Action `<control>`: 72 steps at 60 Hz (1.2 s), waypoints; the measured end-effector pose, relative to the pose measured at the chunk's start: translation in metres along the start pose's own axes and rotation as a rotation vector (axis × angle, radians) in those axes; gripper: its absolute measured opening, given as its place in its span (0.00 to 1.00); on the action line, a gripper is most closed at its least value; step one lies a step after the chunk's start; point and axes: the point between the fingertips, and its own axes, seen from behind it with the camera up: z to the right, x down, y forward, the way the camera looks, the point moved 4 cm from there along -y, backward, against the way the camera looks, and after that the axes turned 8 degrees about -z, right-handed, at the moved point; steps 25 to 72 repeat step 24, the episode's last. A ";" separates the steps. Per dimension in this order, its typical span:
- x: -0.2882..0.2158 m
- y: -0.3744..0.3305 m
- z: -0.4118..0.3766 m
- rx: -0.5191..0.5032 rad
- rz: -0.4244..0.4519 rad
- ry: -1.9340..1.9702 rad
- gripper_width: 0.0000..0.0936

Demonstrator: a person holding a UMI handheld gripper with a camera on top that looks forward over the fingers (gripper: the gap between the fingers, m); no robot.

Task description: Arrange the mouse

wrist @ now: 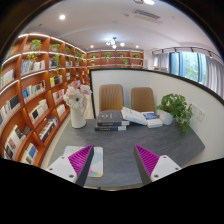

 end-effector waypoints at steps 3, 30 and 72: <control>0.005 -0.004 0.009 0.000 0.000 0.005 0.85; 0.026 -0.022 0.047 0.028 -0.013 0.046 0.85; 0.026 -0.022 0.047 0.028 -0.013 0.046 0.85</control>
